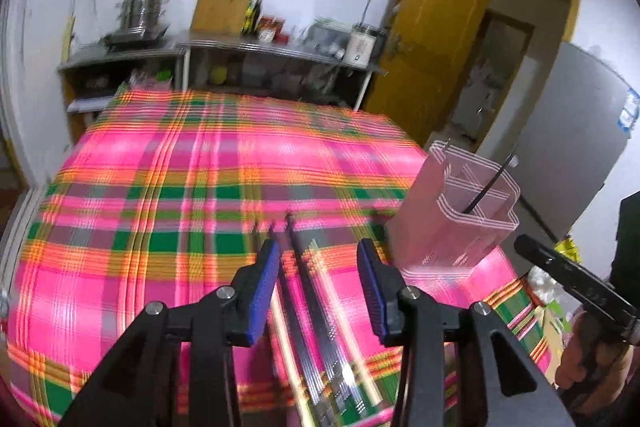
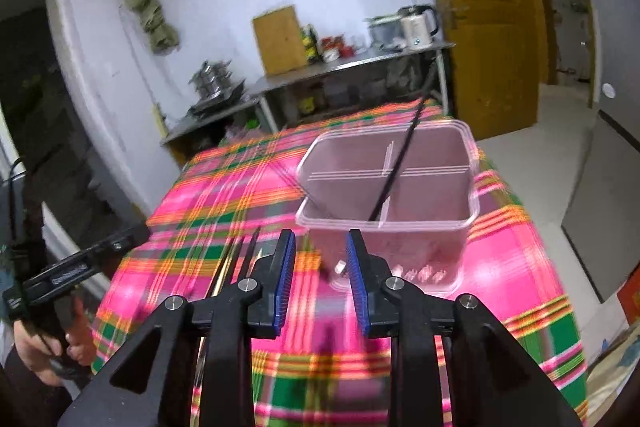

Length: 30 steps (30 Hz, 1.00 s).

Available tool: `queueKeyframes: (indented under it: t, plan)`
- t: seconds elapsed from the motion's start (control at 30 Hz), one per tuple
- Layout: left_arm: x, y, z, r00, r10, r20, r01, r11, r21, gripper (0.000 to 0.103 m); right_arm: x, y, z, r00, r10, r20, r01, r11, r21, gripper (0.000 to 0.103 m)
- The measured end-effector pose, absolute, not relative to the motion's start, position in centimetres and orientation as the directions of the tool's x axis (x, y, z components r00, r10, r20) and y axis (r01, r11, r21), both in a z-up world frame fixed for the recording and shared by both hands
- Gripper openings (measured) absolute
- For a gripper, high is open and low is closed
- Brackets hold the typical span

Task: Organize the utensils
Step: 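Grasp a black chopstick with the left tool while the right tool grasps a wooden chopstick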

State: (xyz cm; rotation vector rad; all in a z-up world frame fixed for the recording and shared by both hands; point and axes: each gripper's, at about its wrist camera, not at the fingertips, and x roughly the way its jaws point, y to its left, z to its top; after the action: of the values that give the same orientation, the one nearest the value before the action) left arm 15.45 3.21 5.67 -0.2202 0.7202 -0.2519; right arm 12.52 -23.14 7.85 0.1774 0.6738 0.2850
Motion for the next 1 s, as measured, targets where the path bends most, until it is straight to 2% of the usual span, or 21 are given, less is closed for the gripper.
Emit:
queueKeyframes:
  t: [0.3, 0.67, 0.9, 0.93, 1.0]
  plan:
    - [15.6, 4.2, -0.8, 0.647, -0.221, -0.73, 0.075, 0.971, -0.228, 0.033, 12.7, -19.4, 2.7, 0.631, 0.368, -0.683, -0.268, 0.929, 0.254, 0.027]
    - [18.3, 3.6, -3.9, 0.605, -0.17, -0.778, 0.079, 0.985, -0.154, 0.03, 15.3, -16.0, -0.3, 0.561, 0.38, -0.736, -0.309, 0.92, 0.239, 0.026]
    - [18.7, 3.2, -4.1, 0.622, -0.147, -0.769, 0.095, 0.989, -0.112, 0.029, 17.2, -13.7, -1.8, 0.527, 0.378, -0.761, -0.335, 0.915, 0.223, 0.023]
    - [18.8, 3.2, -4.1, 0.624, -0.14, -0.768, 0.094, 0.99, -0.104, 0.028, 17.4, -13.5, -2.0, 0.524, 0.376, -0.764, -0.336, 0.916, 0.221, 0.023]
    - [19.0, 3.1, -4.2, 0.622, -0.115, -0.775, 0.084, 0.993, -0.08, 0.012, 18.0, -13.1, -2.3, 0.516, 0.373, -0.771, -0.338, 0.916, 0.217, 0.023]
